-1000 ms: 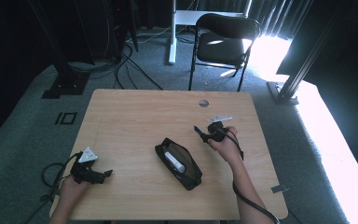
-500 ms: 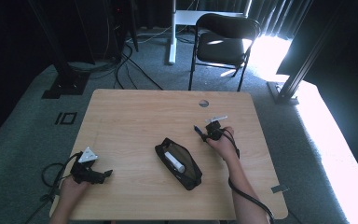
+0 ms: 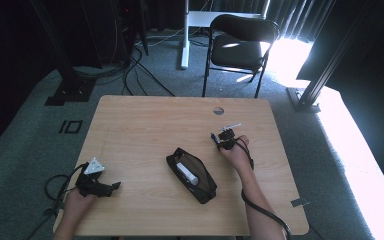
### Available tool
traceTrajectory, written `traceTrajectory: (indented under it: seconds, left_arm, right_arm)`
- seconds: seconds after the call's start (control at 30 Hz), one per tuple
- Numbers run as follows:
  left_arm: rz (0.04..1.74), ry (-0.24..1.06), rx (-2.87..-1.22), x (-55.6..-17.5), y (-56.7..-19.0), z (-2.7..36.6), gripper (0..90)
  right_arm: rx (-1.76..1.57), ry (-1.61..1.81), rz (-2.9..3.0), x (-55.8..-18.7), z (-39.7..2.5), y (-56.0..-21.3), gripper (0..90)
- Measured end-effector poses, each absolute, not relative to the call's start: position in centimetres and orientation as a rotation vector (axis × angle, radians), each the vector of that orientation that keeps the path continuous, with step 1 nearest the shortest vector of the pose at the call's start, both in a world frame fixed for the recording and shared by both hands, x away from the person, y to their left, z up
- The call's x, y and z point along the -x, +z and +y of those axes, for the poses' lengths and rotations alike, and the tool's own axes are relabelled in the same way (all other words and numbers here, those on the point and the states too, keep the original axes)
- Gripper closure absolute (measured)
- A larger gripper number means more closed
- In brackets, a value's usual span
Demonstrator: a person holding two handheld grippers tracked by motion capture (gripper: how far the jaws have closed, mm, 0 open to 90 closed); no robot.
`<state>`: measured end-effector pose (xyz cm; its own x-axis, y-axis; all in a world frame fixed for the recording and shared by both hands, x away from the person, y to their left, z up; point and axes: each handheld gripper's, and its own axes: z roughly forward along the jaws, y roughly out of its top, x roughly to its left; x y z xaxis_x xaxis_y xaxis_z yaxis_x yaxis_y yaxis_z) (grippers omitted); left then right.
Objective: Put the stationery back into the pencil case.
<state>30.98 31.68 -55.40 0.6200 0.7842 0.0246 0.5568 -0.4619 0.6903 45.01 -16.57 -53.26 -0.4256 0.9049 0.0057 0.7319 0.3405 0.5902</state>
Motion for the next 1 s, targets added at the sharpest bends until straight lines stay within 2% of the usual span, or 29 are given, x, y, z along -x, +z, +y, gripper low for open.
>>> traceTrajectory:
  seconds: [0.53,1.0]
  left_arm:
    - [1.048,0.451,-2.190,-31.0,-55.4,31.7,1.6]
    - [1.047,0.452,-2.191,-31.0,-55.4,31.7,1.6]
  right_arm:
    - [-1.525,0.895,2.227,-42.6,-17.4,-51.1,79.2]
    - [-1.344,1.166,2.265,-38.2,-14.4,-45.6,79.2]
